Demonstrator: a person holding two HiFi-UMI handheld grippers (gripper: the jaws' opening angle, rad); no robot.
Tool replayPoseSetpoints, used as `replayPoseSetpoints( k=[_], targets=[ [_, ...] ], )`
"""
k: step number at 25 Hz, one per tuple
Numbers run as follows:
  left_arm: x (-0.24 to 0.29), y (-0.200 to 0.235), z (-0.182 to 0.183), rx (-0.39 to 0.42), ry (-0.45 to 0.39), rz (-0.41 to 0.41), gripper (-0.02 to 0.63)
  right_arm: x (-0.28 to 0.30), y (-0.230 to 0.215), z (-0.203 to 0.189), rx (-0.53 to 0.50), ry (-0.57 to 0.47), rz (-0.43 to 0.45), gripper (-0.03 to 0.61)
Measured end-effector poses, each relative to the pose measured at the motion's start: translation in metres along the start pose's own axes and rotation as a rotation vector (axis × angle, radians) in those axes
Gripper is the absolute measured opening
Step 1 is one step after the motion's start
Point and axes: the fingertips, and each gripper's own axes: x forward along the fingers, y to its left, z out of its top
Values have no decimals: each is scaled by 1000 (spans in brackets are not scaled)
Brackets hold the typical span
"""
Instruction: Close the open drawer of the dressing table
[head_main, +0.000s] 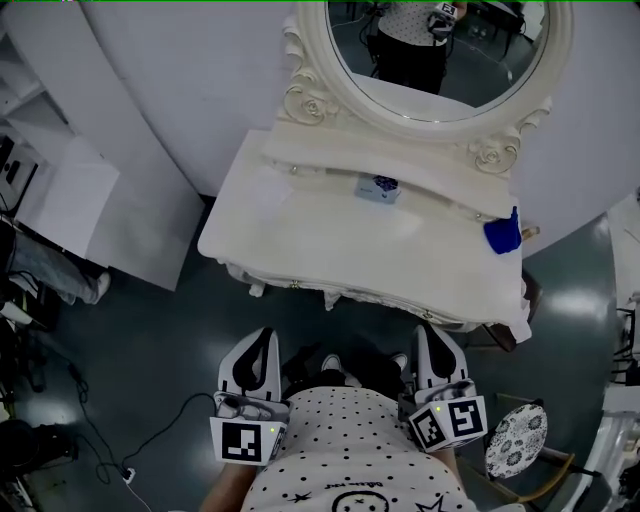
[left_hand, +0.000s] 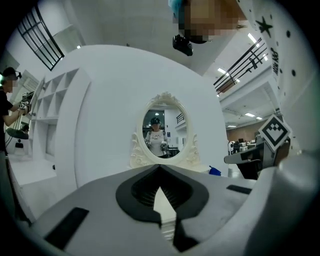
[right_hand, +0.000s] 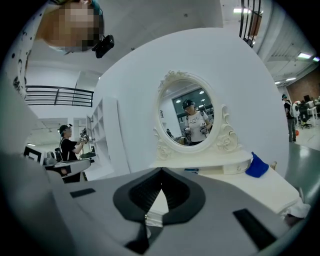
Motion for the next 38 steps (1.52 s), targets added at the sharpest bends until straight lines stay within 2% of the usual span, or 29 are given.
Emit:
replayPoseSetpoints(
  k=[6,12,19,31,38],
  targets=[
    [-7,-2,-15,-38,39,19,9,2,8,-2,-17,11,30,8],
    [-8,2,-11,-50,20,27,9,4,17,-3,-33,22,50,8],
    [-4,1,-10,-24,19,10,9,2,15,-7,-41,41,36,8],
    [6,-5,-11,-25,18,-38,9,1,12,-10,-46,48,16,8],
    [11,-7,-27,-79,72,-52,11,1,10,-10,-48,51,14,8]
  ],
)
